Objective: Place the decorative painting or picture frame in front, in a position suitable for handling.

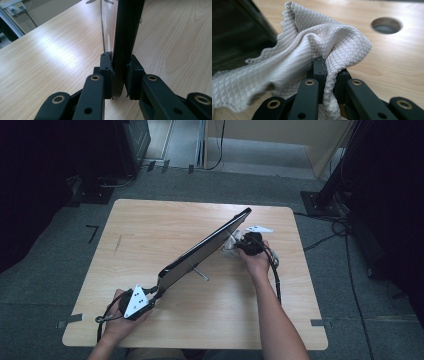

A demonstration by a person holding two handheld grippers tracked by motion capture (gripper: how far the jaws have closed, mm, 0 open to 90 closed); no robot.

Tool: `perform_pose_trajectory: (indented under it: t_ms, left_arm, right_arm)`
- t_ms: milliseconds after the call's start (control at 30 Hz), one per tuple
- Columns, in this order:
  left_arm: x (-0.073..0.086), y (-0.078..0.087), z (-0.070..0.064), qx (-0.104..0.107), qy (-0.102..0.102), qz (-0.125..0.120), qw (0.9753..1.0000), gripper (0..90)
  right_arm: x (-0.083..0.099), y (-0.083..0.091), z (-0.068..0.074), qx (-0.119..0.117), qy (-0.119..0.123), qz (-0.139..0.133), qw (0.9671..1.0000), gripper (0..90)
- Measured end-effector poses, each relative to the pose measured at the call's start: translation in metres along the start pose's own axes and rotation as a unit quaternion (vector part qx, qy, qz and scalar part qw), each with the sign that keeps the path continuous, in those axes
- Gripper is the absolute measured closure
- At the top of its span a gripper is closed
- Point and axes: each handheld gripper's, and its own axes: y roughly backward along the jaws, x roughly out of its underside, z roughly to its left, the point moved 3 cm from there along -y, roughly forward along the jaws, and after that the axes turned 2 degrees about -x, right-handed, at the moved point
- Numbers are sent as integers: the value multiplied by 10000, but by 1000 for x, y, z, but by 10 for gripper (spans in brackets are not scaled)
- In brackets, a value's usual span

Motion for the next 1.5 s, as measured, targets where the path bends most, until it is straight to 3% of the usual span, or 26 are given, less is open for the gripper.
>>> perform_pose_trajectory:
  t_ms: [200, 333, 467, 633, 867, 1033, 1133, 1233, 1333, 1500]
  left_arm:
    - [0, 0, 0, -11, 32, 6, 10000, 793]
    - [0, -2, -1, -10, 84, 157, 9998, 756]
    - [0, -2, -1, -8, 76, 166, 9998, 693]
    - [1, 0, 3, 45, 294, 133, 9995, 538]
    - [6, 8, 5, 101, 365, 271, 9989, 349]
    - [6, 15, 5, 57, 416, 389, 9984, 223]
    - [8, 22, 9, -32, 491, 458, 9977, 169]
    - [12, 30, 13, -111, 590, 584, 9965, 138]
    - [18, 37, 16, -166, 673, 675, 9953, 123]
    - [27, 48, 24, -351, 832, 791, 9928, 77]
  right_arm:
    - [-9, 29, -8, 264, 30, -276, 9993, 843]
    - [-12, 45, -11, 602, 169, -286, 9976, 844]
    - [-8, 52, -17, 786, 104, -243, 9966, 825]
    - [0, 54, -20, 688, -43, -176, 9975, 660]
    - [3, 66, -19, 717, 54, -170, 9973, 421]
    - [5, 80, -18, 881, 34, 17, 9961, 159]
    - [8, 90, -16, 866, 29, -3, 9962, 109]
    - [15, 99, -14, 801, 15, 90, 9967, 0]
    - [27, 108, -12, 790, 119, 126, 9967, 0]
    - [47, 121, -16, 906, -80, 163, 9957, 0]
